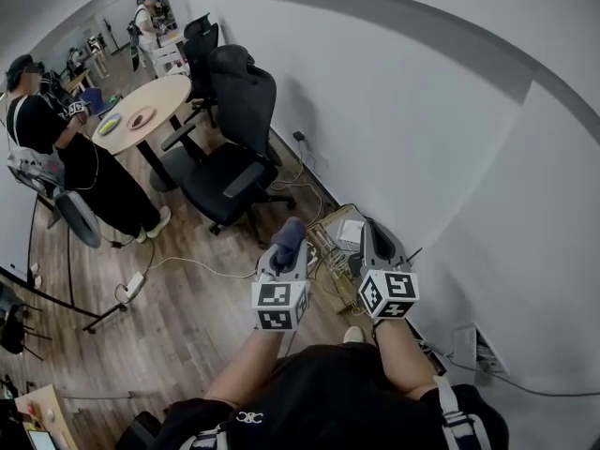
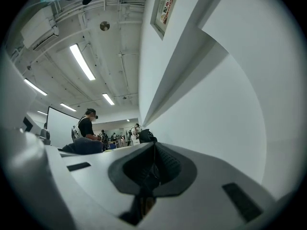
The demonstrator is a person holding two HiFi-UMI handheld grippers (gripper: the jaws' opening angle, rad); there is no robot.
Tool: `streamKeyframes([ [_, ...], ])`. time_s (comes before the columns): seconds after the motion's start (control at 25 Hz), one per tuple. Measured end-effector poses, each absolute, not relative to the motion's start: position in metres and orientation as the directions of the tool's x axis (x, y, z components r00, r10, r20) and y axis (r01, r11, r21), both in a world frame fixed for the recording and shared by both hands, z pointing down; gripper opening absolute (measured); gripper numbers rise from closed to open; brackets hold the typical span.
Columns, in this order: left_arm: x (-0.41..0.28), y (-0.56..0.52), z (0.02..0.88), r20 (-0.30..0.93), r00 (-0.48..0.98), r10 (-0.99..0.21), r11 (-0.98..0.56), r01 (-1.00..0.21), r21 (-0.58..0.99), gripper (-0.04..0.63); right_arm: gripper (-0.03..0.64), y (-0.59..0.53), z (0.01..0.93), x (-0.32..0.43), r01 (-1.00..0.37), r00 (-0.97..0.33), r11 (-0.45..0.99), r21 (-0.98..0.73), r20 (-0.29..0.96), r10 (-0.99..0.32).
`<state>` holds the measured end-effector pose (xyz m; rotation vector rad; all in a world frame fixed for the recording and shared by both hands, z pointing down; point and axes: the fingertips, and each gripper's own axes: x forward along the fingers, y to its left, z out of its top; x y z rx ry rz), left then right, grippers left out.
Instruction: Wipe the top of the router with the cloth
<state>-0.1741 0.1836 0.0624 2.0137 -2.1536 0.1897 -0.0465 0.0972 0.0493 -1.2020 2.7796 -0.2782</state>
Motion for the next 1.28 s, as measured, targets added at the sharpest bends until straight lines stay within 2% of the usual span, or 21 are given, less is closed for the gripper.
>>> streamKeyframes([
  [0.8, -0.115, 0.037, 0.098, 0.312, -0.027, -0.950, 0.047, -0.997, 0.055, 0.063, 0.002, -0.040, 0.078, 0.011, -0.721, -0.682, 0.655, -0.224, 0.063, -0.729],
  [1.12, -0.103, 0.012, 0.123, 0.360, 0.092, -0.928, -0.066, -0.994, 0.084, 0.063, 0.002, -0.056, 0.113, 0.027, -0.777, -0.622, 0.580, -0.246, 0.149, -0.769],
  [1.28, -0.108, -0.009, 0.145, 0.425, 0.168, -0.890, -0.135, -0.985, 0.108, 0.063, 0.002, -0.065, 0.120, 0.034, -0.815, -0.568, 0.521, -0.254, 0.173, -0.804],
])
